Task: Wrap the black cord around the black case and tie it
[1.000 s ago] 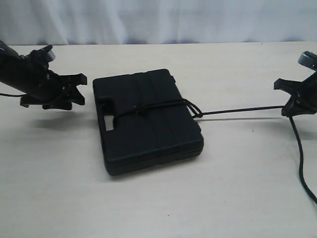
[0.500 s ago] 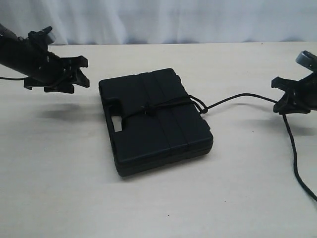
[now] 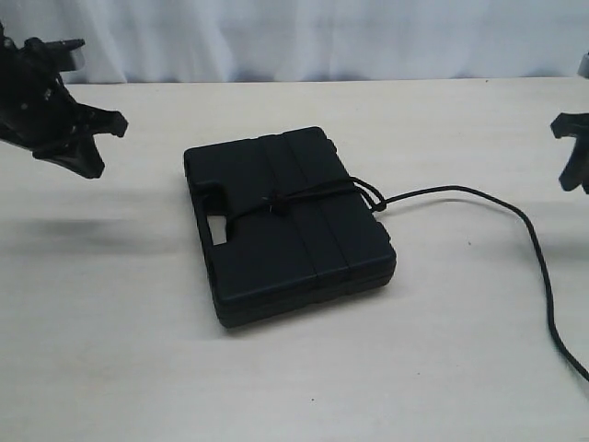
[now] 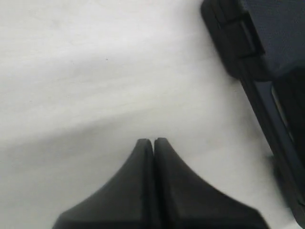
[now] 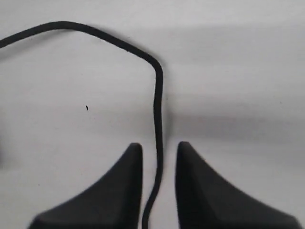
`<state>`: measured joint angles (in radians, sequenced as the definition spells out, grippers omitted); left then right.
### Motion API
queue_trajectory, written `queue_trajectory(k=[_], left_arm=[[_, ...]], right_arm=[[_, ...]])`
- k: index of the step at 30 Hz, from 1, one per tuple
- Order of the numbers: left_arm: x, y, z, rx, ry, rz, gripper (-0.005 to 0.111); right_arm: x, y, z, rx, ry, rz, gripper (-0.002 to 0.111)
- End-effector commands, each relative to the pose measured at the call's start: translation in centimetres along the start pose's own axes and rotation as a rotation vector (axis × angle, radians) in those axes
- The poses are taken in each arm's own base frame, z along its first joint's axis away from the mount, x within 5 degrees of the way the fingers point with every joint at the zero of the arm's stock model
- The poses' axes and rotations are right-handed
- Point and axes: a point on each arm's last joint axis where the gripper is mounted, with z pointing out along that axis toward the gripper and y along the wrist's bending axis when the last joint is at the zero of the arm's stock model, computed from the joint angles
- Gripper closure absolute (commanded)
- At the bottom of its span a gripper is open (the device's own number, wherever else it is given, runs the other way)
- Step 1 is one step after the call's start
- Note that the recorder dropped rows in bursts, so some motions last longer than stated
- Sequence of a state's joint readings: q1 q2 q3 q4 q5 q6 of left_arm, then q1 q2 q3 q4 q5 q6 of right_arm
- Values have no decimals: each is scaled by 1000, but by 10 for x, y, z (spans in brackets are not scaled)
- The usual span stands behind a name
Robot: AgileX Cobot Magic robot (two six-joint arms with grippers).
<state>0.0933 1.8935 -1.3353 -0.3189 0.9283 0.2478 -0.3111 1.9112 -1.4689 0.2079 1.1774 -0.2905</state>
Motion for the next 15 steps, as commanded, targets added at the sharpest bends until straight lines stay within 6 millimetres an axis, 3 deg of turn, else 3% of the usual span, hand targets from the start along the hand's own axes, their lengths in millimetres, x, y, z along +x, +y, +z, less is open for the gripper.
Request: queue_trajectory(k=[1, 4, 7, 10, 15], left_arm=[[12, -6, 2, -15, -11, -23, 107], [28, -14, 14, -13, 16, -16, 107], [47, -29, 13, -11, 15, 20, 107], [67, -48, -5, -18, -54, 91, 107], [117, -78, -50, 19, -222, 146, 107]], right_arm=[[24, 29, -20, 57, 31, -43, 104], [46, 57, -23, 97, 56, -141, 104], [65, 79, -29, 170, 64, -258, 104], [83, 92, -36, 184, 50, -313, 104], [100, 113, -54, 43, -194, -299, 104]])
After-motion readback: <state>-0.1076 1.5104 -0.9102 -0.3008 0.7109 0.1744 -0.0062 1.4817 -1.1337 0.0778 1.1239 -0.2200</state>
